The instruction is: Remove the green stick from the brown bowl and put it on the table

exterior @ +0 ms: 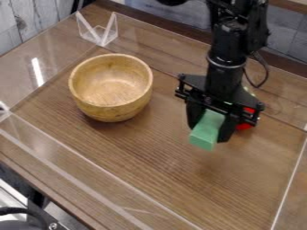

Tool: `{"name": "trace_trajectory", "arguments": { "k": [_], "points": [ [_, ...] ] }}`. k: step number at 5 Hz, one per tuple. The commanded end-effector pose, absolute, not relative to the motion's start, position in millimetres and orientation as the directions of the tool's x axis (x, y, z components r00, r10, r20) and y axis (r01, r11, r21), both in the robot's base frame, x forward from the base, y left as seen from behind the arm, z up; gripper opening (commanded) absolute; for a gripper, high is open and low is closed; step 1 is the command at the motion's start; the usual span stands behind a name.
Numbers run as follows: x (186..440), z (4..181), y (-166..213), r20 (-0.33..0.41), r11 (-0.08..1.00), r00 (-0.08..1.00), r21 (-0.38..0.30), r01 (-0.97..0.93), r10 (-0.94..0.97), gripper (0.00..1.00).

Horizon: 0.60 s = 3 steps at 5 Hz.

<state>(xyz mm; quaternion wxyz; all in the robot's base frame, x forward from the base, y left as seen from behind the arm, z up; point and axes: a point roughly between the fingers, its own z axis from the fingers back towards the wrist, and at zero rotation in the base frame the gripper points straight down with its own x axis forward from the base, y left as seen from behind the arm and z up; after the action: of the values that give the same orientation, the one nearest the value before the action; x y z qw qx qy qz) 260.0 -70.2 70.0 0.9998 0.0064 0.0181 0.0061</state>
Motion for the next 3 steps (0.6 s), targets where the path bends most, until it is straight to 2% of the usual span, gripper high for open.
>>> {"name": "trace_trajectory", "arguments": {
  "k": [1, 3],
  "points": [
    [265.4, 78.9, -71.6, 0.010, 1.000, 1.000, -0.004, 0.026, -0.026, 0.00],
    [266.7, 98.3, -76.9, -0.006, 0.997, 0.997, -0.002, 0.079, -0.079, 0.00]
  ]
}}
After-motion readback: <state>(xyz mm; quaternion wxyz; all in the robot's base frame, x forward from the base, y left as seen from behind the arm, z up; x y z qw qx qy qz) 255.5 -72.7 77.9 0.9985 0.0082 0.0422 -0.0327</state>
